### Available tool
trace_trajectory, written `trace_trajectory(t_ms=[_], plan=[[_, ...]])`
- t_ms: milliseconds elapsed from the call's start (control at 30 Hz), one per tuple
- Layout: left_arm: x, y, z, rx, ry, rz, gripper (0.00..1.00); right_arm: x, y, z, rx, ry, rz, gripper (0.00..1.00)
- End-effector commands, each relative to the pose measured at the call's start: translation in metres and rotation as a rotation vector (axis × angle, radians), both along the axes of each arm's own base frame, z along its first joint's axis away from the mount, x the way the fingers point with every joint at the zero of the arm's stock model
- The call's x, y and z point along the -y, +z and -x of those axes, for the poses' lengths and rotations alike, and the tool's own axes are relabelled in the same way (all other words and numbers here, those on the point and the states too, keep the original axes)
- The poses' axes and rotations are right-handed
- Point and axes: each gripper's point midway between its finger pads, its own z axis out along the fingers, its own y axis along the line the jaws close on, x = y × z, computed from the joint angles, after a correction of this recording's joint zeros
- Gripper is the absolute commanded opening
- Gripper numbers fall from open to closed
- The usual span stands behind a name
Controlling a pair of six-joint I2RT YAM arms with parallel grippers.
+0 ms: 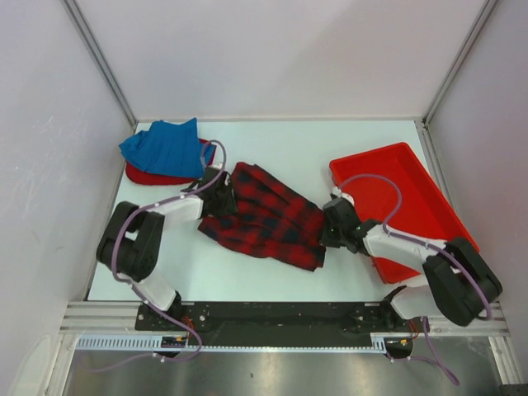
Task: Fold and stack the skirts
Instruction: Fold the skirt at the center of the board.
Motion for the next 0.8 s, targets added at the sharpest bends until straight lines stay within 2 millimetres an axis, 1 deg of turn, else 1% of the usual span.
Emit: trace_trajectory(t_ms=[0, 33, 67, 100, 133, 167, 200, 233, 267, 300, 333, 367, 400, 433, 467, 533, 567, 633, 667, 700, 733, 767], plan=[[-0.022, -0.001, 0.051, -0.089, 0.138, 0.006, 0.43, -0.025, 0.025, -0.058, 0.186, 0.269, 0.059, 0.0], [-0.029, 0.001, 0.061, -0.087, 0.155, 0.004, 0.43, -0.024, 0.025, -0.059, 0.17, 0.299, 0.082, 0.0], [-0.033, 0.002, 0.067, -0.09, 0.192, 0.003, 0.43, -0.029, 0.031, -0.064, 0.182, 0.353, 0.087, 0.0], [-0.042, 0.0, 0.077, -0.108, 0.216, -0.024, 0.43, -0.032, 0.035, -0.068, 0.188, 0.374, 0.083, 0.0], [-0.049, -0.004, 0.085, -0.118, 0.236, -0.04, 0.43, -0.037, 0.044, -0.075, 0.188, 0.395, 0.081, 0.0], [-0.052, 0.003, 0.088, -0.103, 0.253, -0.039, 0.49, -0.039, 0.046, -0.075, 0.174, 0.403, 0.081, 0.0], [-0.061, 0.003, 0.094, -0.11, 0.27, -0.078, 0.55, -0.043, 0.049, -0.071, 0.155, 0.427, 0.06, 0.0], [-0.065, 0.006, 0.094, -0.102, 0.285, -0.092, 0.57, -0.041, 0.05, -0.062, 0.111, 0.434, 0.06, 0.0], [-0.069, 0.012, 0.093, -0.087, 0.298, -0.101, 0.66, -0.038, 0.05, -0.055, 0.077, 0.429, 0.059, 0.0], [-0.074, 0.015, 0.094, -0.086, 0.311, -0.123, 0.7, -0.036, 0.051, -0.048, 0.045, 0.427, 0.049, 0.0], [-0.077, 0.028, 0.084, -0.046, 0.332, -0.137, 0.75, -0.028, 0.048, -0.035, -0.009, 0.425, 0.067, 0.0], [-0.077, 0.036, 0.08, -0.028, 0.339, -0.137, 0.8, -0.022, 0.056, -0.031, -0.008, 0.408, 0.076, 0.0], [-0.077, 0.044, 0.077, -0.015, 0.343, -0.137, 0.83, -0.016, 0.06, -0.027, -0.02, 0.389, 0.078, 0.0], [-0.073, 0.059, 0.07, 0.011, 0.333, -0.125, 0.86, -0.005, 0.061, -0.021, -0.053, 0.367, 0.092, 0.0], [-0.068, 0.067, 0.069, 0.026, 0.314, -0.12, 0.93, 0.003, 0.07, -0.021, -0.037, 0.344, 0.096, 0.0], [-0.058, 0.092, 0.065, 0.086, 0.277, -0.103, 0.99, 0.024, 0.073, -0.021, -0.044, 0.289, 0.14, 0.0], [-0.046, 0.102, 0.069, 0.112, 0.229, -0.096, 1.0, 0.029, 0.078, -0.023, -0.029, 0.269, 0.141, 0.0], [-0.032, 0.12, 0.077, 0.155, 0.181, -0.072, 1.0, 0.035, 0.082, -0.024, -0.022, 0.255, 0.143, 0.0], [-0.012, 0.123, 0.089, 0.16, 0.101, -0.051, 1.0, 0.037, 0.084, -0.026, -0.014, 0.245, 0.136, 0.0], [-0.002, 0.123, 0.097, 0.163, 0.051, -0.026, 1.0, 0.036, 0.084, -0.027, -0.014, 0.25, 0.13, 0.0], [0.01, 0.129, 0.107, 0.179, -0.02, 0.016, 1.0, 0.034, 0.084, -0.028, -0.011, 0.256, 0.122, 0.0], [0.044, 0.137, 0.124, 0.167, -0.167, 0.15, 1.0, 0.031, 0.083, -0.027, -0.016, 0.267, 0.106, 0.0]])
